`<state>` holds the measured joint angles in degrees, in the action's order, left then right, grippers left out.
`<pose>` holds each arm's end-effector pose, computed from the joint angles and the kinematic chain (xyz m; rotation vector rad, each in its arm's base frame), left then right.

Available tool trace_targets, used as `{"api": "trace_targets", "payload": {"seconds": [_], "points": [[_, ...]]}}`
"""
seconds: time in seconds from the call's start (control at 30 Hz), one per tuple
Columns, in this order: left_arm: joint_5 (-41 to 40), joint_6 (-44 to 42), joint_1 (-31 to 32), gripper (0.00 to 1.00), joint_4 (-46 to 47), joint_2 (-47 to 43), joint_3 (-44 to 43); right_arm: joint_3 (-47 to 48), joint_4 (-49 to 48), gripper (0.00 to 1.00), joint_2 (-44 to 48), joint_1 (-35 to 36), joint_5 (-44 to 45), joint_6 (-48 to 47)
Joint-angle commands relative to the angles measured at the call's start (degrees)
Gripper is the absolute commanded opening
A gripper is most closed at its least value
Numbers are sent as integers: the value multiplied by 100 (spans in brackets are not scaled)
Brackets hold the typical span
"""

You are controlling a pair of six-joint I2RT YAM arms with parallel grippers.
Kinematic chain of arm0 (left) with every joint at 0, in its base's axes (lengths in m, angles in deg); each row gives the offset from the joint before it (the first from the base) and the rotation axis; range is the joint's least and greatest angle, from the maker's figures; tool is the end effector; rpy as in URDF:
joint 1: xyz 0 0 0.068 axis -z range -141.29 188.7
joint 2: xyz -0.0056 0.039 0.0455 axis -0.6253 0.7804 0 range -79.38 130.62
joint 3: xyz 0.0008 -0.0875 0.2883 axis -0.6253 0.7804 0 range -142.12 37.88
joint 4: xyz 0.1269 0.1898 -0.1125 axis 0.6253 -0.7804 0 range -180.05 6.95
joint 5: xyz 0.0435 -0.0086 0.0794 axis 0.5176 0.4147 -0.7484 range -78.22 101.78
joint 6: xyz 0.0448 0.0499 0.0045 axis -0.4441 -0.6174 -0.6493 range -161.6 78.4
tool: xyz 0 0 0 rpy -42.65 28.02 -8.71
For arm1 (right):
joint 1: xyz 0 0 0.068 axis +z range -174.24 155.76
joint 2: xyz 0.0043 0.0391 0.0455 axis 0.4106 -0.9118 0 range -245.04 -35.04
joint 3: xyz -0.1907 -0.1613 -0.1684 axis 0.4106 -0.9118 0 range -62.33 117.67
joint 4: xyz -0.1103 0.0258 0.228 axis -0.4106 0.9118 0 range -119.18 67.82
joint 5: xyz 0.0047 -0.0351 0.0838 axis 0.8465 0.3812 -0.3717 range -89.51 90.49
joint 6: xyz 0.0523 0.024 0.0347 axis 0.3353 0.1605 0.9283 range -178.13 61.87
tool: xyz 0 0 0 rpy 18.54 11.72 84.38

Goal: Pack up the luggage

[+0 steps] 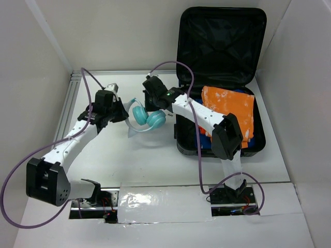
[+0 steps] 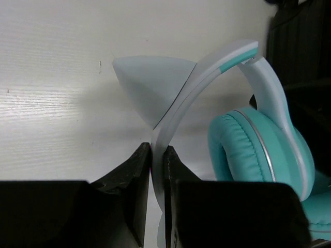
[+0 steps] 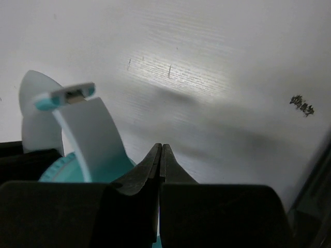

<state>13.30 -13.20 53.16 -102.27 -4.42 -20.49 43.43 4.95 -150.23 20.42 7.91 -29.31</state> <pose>0.2826 -0.0743 0.3117 -0.2558 2.2170 -0.4447 0.3472 0.3333 0.3115 -0.2621 2.3611 0.4860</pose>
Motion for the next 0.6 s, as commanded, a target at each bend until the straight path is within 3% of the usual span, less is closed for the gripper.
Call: {"api": "trace_targets", "payload": {"seconds": [0.0,0.3,0.57], "points": [[-344,1263,13,0,665,-543,123,244,42,1,-20,95,-30,379],[-881,1782,119,0,421,-737,203,533,-179,0,-151,209,-302,256],[-960,2125,373,0,-336,-254,-456,911,-74,0,-477,473,-311,10]]}}
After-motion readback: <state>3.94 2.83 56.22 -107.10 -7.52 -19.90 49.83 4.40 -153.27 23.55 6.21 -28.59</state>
